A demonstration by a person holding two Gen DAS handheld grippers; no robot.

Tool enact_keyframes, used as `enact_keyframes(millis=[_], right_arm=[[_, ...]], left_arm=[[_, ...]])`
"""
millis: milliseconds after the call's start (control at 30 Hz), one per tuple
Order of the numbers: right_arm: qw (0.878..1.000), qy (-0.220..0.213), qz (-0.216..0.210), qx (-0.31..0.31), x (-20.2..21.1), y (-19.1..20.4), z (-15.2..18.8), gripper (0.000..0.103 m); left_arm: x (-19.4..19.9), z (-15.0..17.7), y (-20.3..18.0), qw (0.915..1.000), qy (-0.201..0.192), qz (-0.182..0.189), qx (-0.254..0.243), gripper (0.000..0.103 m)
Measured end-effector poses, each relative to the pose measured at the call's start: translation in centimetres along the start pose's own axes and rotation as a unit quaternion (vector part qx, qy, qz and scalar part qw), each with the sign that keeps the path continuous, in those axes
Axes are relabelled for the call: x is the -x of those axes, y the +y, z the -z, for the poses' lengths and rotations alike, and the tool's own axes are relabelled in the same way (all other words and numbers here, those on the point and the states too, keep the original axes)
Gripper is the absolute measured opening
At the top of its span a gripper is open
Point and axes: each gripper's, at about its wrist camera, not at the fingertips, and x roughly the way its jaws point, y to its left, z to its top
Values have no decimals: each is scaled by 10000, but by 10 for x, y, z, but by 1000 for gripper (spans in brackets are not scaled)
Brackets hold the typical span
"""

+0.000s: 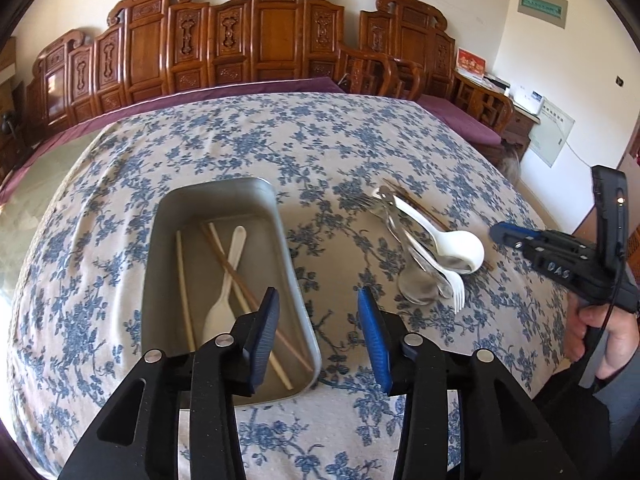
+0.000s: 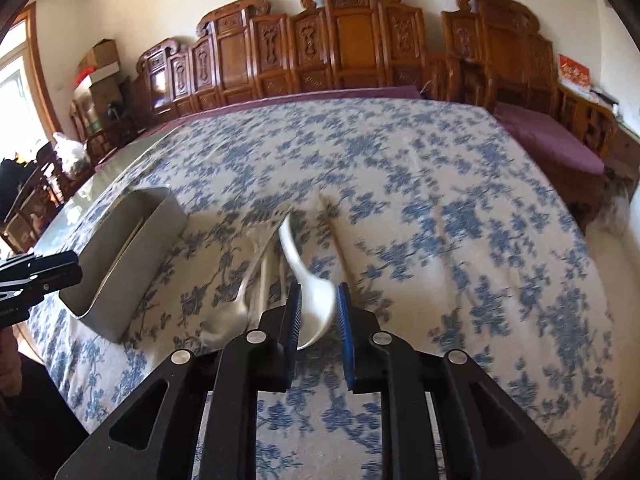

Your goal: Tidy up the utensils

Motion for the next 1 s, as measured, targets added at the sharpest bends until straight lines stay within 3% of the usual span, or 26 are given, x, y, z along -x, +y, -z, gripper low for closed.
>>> enact_keyframes(millis=[200, 533, 633, 833, 867, 900, 1000], right_arm=[[9988, 264, -181, 378, -23, 20, 1, 41], [9942, 914, -122, 545, -52, 25, 13, 46], [9949, 869, -154, 482, -52, 23, 11, 46], [9953, 898, -366, 46, -53, 13, 8, 32], [9954, 869, -404, -12, -51, 11, 8, 25], [9953, 860, -441, -100, -50, 8, 7, 10], [9943, 897, -521, -247, -50, 2, 6, 8]], left_arm=[[-3, 2, -9, 10000, 27, -9, -59, 40], [-5, 5, -20, 9999, 47, -23, -106, 40], [-3, 5, -24, 9999, 21, -27, -121, 40], [-5, 6, -34, 9998, 58, -58, -193, 40], [-6, 6, -36, 9997, 67, -66, -206, 40], [-7, 6, -37, 9997, 73, -74, -217, 40], [-8, 7, -43, 9995, 108, -101, -261, 40]])
